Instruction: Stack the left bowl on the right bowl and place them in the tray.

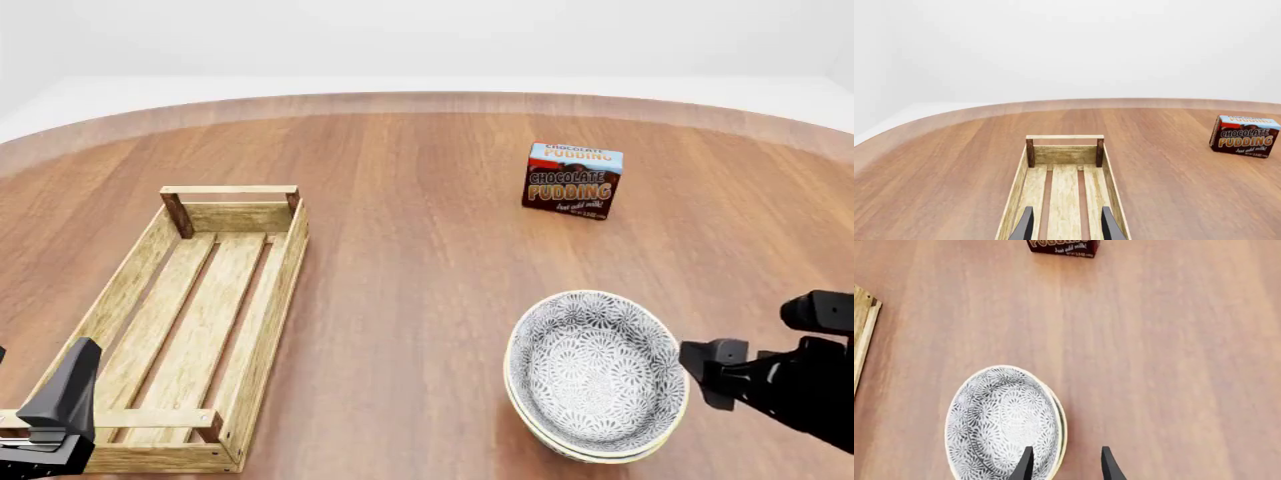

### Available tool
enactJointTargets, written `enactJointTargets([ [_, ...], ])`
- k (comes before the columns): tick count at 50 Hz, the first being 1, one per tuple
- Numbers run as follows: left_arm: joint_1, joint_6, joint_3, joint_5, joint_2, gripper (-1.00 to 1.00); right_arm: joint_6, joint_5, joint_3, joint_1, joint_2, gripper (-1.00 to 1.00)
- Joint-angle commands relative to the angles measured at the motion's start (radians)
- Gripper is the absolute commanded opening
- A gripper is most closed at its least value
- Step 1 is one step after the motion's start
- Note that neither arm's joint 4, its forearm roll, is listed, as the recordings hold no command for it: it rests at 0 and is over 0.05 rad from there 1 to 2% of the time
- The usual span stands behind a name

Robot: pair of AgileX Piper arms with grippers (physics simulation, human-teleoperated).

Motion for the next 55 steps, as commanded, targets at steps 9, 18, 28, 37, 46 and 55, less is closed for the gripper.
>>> enactJointTargets([
  [9, 0.000, 0.000, 0.000, 0.000, 0.000, 1.00, 0.062, -0.143, 0.103, 0.011, 0.065, 1.00],
  [18, 0.000, 0.000, 0.000, 0.000, 0.000, 1.00, 0.074, -0.268, 0.142, 0.019, 0.177, 1.00],
  [28, 0.000, 0.000, 0.000, 0.000, 0.000, 1.00, 0.112, -0.386, 0.207, 0.042, 0.251, 1.00],
  [37, 0.000, 0.000, 0.000, 0.000, 0.000, 1.00, 0.138, -0.488, 0.261, 0.061, 0.318, 1.00],
  [46, 0.000, 0.000, 0.000, 0.000, 0.000, 1.00, 0.155, -0.566, 0.288, 0.075, 0.381, 1.00],
  [55, 0.000, 0.000, 0.000, 0.000, 0.000, 1.00, 0.174, -0.680, 0.320, 0.094, 0.480, 1.00],
])
